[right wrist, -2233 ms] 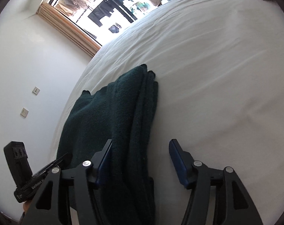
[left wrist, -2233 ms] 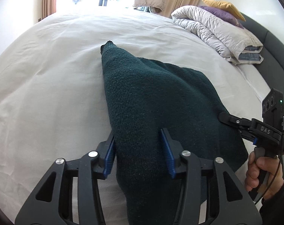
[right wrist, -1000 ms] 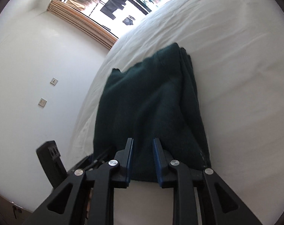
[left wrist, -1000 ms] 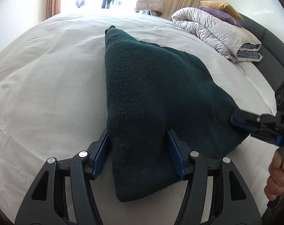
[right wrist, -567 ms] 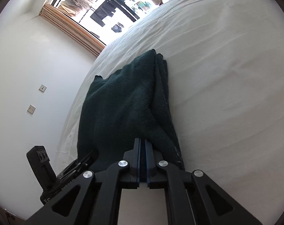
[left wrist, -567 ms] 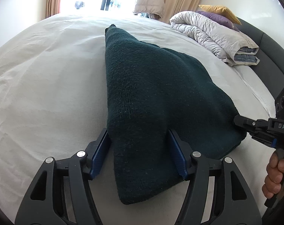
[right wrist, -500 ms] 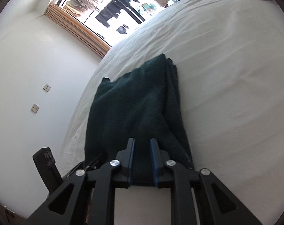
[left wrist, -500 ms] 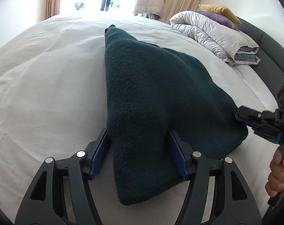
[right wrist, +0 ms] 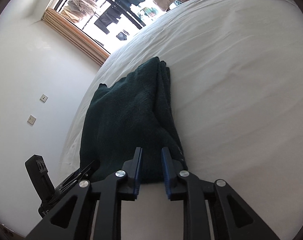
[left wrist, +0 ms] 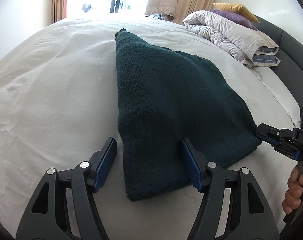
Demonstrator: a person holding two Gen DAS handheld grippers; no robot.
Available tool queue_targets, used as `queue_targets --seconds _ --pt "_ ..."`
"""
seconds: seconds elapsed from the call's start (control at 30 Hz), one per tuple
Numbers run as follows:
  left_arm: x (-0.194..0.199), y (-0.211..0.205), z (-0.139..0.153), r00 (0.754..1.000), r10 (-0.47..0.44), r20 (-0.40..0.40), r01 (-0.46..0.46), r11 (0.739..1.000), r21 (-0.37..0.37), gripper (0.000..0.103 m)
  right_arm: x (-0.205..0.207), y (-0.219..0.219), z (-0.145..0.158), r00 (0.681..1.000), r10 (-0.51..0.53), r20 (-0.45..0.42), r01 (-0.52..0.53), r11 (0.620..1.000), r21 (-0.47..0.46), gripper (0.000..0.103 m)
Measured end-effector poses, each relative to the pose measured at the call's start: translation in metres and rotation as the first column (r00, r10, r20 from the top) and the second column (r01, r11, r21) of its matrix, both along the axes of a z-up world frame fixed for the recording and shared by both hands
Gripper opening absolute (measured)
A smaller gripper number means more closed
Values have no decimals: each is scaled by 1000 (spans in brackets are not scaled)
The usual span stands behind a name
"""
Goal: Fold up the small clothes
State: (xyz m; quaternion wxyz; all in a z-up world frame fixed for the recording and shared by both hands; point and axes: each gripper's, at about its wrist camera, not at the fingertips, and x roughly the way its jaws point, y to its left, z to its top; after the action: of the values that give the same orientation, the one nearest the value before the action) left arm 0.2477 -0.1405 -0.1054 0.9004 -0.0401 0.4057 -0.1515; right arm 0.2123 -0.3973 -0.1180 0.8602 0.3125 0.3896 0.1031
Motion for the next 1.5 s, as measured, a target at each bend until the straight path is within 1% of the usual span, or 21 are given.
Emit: queue_targets --seconds 0.07,0.2,0.3,0.33,0.37,0.4,0.43,0.47,0.53,0.6,0.67,0.73,0.77,0.8,0.83,0.87,0.97,1.1,1.23,1.4,1.5 --pt "-15 7 4 1000 29 10 -29 1000 -2 70 -22 3 9 999 -32 11 33 998 -57 50" --pt "-55 21 18 996 85 35 -85 996 18 74 -64 19 32 997 -40 64 50 986 -161 52" --pt "-98 30 43 980 121 158 -135 987 81 74 -100 38 61 984 -45 174 92 958 -270 63" --pt "-115 33 57 965 132 227 -157 983 98 80 -113 45 72 973 -51 225 119 946 -302 70" --pt "-133 36 71 943 145 298 -186 976 114 86 -124 51 82 960 -58 274 150 933 -326 81" --pt "-150 39 86 915 164 368 -224 966 128 100 -137 57 94 942 -68 330 187 920 -344 87" --pt "-166 41 99 884 178 433 -257 958 131 103 -150 62 105 919 -75 388 223 908 -354 98" --pt "-183 42 115 847 186 499 -285 950 129 103 -163 68 116 887 -82 454 267 894 -360 103" --pt "-211 43 143 772 190 607 -321 940 115 103 -181 80 135 836 -88 542 338 860 -381 103" --pt "-233 40 168 716 189 672 -350 930 111 103 -193 91 152 807 -85 584 385 827 -411 103" --pt "-252 36 185 684 179 707 -356 928 109 103 -203 100 166 784 -73 617 407 810 -421 103" --pt "-271 33 197 666 176 725 -357 928 103 103 -214 107 179 766 -52 641 407 811 -421 103" --pt "-278 33 201 671 189 717 -363 927 95 103 -219 108 184 761 -43 648 404 812 -421 103" --pt "-282 33 204 693 205 691 -366 926 93 103 -221 110 189 763 -34 646 398 812 -427 103" --pt "-284 34 208 728 204 654 -352 930 102 103 -223 112 192 769 -24 639 387 813 -435 103" --pt "-287 34 210 744 199 637 -338 935 103 103 -225 113 195 776 -17 630 375 816 -440 103" --pt "-307 36 216 741 218 636 -365 925 108 103 -233 114 200 790 -16 612 364 817 -447 103" --pt "-310 45 219 771 255 583 -387 916 111 103 -238 115 202 801 -26 598 370 806 -461 103" --pt "-303 49 203 823 267 501 -384 912 144 103 -245 118 196 803 -45 594 390 794 -467 103" --pt "-284 49 169 885 262 384 -350 920 178 103 -241 123 182 842 -49 537 373 773 -513 103" --pt "-276 47 147 908 259 329 -333 923 191 103 -236 123 171 868 -67 493 359 771 -527 103"
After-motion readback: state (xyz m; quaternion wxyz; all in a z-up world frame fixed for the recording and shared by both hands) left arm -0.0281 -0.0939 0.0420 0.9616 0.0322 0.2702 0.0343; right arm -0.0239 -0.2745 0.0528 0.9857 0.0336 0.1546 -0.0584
